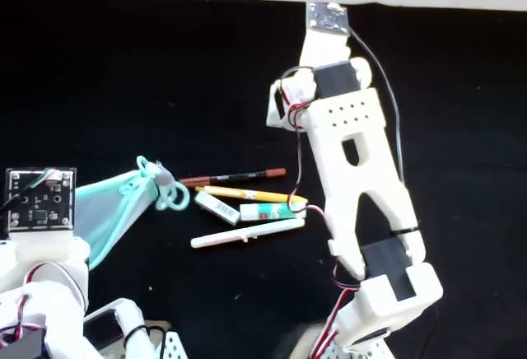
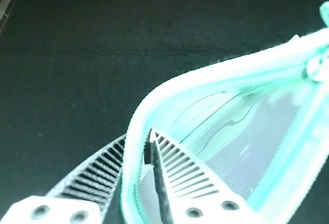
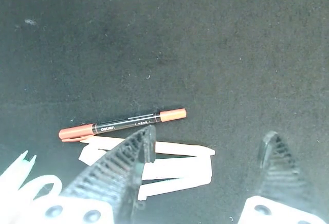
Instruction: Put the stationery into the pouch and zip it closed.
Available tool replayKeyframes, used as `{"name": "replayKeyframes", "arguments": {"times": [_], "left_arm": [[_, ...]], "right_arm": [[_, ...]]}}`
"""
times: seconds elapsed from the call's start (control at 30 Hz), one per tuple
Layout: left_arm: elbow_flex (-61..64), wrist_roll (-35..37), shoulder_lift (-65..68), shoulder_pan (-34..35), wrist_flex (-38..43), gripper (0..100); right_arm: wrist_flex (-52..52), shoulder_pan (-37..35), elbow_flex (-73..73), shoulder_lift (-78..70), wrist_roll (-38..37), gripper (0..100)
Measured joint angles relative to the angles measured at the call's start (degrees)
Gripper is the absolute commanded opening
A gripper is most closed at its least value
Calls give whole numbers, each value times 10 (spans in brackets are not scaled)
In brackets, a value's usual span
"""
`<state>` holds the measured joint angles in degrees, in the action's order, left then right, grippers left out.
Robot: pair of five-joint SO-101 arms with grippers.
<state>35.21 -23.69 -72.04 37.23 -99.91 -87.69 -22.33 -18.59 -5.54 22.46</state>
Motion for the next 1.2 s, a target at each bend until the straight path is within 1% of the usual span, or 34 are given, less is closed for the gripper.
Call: {"name": "replayKeyframes", "arguments": {"times": [0.17, 0.23, 0.3, 0.37, 0.5, 0.6, 0.83, 0.9, 0.97, 1.13, 1.2], "left_arm": [[-47, -1, 11, -6, -6, 7], [-74, -3, 16, -18, -6, 7], [-102, 11, 25, -40, -5, 7], [-129, 33, 27, -80, -6, 7], [-164, 85, 22, -180, -6, 7], [-171, 104, 21, -223, -6, 7], [-171, 105, 24, -236, -5, 7], [-153, 105, 24, -236, 13, 7], [-120, 105, 24, -236, 52, 7], [-13, 105, 31, -236, 201, 7], [17, 106, 33, -236, 237, 7]], "right_arm": [[0, 0, 0, 0, 0, 317], [0, 0, 0, 0, 0, 317], [0, 0, 0, 0, 0, 317], [0, 0, 0, 0, 0, 317], [0, -1, 0, 0, 0, 317], [0, 1, 0, 0, 0, 317], [0, 1, 0, 0, 0, 317], [0, -1, 0, 0, 0, 317], [0, 0, 0, 0, -8, 317], [0, -1, 0, 0, -95, 317], [0, -1, 2, 0, -111, 317]]}}
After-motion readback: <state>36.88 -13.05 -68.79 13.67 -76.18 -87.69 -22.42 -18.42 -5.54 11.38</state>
